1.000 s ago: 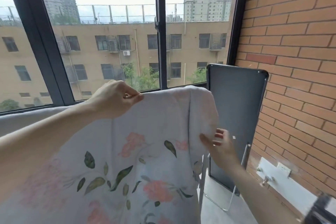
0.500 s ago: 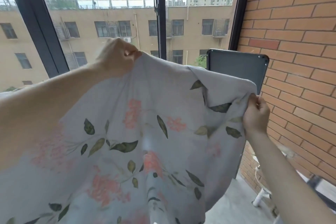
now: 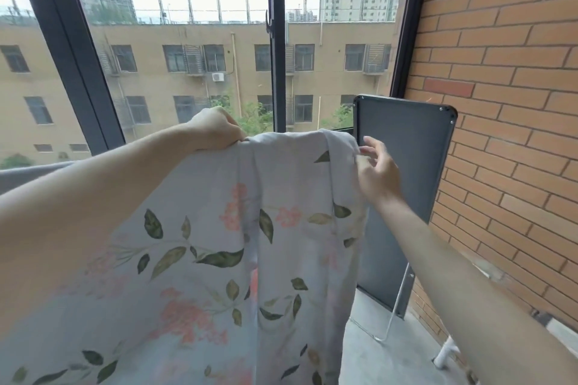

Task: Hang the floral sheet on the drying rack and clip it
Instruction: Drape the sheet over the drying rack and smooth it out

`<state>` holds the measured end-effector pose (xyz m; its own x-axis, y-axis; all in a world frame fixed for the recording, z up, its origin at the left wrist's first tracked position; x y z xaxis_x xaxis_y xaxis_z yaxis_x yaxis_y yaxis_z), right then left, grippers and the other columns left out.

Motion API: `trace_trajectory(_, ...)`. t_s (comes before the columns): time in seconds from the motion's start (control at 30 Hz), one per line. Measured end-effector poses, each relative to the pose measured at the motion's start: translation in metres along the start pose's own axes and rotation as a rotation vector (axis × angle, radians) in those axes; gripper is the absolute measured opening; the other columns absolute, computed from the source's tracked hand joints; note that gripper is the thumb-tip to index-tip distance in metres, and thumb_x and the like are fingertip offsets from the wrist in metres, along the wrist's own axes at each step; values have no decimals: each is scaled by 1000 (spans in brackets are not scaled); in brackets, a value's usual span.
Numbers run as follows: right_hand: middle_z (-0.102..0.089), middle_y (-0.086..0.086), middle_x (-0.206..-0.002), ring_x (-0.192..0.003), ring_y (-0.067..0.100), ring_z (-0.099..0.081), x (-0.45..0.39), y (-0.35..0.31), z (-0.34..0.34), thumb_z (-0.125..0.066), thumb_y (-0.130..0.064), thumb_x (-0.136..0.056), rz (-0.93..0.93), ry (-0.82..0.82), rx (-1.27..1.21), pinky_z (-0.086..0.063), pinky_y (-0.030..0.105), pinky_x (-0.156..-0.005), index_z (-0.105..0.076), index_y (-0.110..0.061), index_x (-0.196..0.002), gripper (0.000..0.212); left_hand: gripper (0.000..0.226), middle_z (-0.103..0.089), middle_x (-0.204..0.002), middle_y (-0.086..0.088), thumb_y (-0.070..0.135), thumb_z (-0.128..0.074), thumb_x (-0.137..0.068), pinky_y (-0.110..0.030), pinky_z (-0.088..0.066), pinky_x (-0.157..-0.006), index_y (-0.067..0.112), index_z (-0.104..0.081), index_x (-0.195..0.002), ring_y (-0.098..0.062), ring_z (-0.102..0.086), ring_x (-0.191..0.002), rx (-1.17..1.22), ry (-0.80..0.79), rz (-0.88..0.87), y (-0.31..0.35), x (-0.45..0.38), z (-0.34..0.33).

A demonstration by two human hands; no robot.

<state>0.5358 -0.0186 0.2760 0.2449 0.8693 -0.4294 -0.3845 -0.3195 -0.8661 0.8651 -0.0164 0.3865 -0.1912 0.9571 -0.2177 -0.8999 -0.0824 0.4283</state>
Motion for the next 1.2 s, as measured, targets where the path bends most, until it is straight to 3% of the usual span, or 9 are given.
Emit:
trace_trajectory(0.13,-68,-11,-93,-80,-2,-62,-15,-32,-5,-67,-45,-94,186,20,147,-47,17,-67,-74,-30,-99,17,34,-76,-107,-6,42,-67,-86,-28,-47,-73,15,-79,-105,-21,-62,-83,6,-39,28,-18,-1,-4)
trace_trajectory(0.3,-69,-11,-76,-69,13,-64,-40,-45,-2,-69,-29,-94,332,-69,336,-50,28,-66,-70,-25,-80,14,42,-76,-97,-5,50,-67,-78,-26,-47,-67,16,-79,-100,-21,-63,-79,50,-92,62,-27,3,-4)
trace_trajectory(0.47,-72,5,-94,-85,20,-59,-75,-46,5,-59,-22,-102,198,81,248,-40,25,-74,-71,-13,-98,16,38,-67,-85,-2,45,-64,-82,-27,-46,-66,12,-77,-96,-22,-61,-78,79,-109,47,-21,9,-10)
trace_trajectory(0.77,-69,17,-123,-117,34,-62,-146,-73,23,-51,-21,-105,-46,287,252,-45,33,-90,-68,-4,-114,25,33,-71,-78,-1,43,-65,-87,-25,-47,-60,14,-78,-79,-18,-65,-72,123,-134,43,-8,3,-17)
trace_trajectory(0.83,-71,18,-119,-111,34,-66,-153,-66,16,-61,-17,-97,-97,178,363,-51,34,-91,-70,-5,-109,19,35,-73,-77,-1,45,-66,-85,-26,-51,-64,13,-79,-82,-19,-66,-72,128,-165,41,-11,0,-18)
trace_trajectory(0.9,-75,15,-107,-95,33,-74,-153,-50,-5,-74,-15,-79,-203,-194,591,-63,41,-83,-76,-7,-104,26,35,-75,-81,-3,47,-66,-84,-28,-54,-68,14,-80,-83,-19,-68,-74,130,-201,34,-16,-3,-20)
trace_trajectory(0.97,-75,10,-104,-94,29,-76,-136,-53,-26,-74,-16,-83,-218,-509,658,-65,47,-76,-77,-11,-106,24,34,-73,-78,-1,45,-65,-85,-27,-51,-66,14,-78,-79,-19,-65,-71,122,-215,38,-18,-6,-18)
trace_trajectory(1.13,-73,-4,-105,-98,16,-71,-88,-108,-69,-66,-35,-97,-13,-620,378,-57,32,-76,-75,-30,-94,10,30,-64,-70,1,41,-63,-87,-25,-45,-62,18,-69,-70,-19,-58,-65,144,-256,48,-20,-6,-19)
trace_trajectory(1.2,-70,-8,-86,-82,14,-66,-63,-113,-88,-63,-46,-93,43,-697,474,-53,31,-72,-73,-34,-70,28,34,-67,-75,0,42,-62,-87,-27,-48,-65,11,-74,-78,-19,-60,-69,148,-274,44,-19,-5,-22)
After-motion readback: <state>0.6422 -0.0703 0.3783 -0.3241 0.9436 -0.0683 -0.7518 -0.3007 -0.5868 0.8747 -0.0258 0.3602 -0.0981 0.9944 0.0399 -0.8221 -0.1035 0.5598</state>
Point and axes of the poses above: each hand's wrist, its own x-axis away from the middle knuckle, its own z-axis out of the back of the hand, y = z × x, the point moved 4 cm from there along -x, towards the middle knuckle
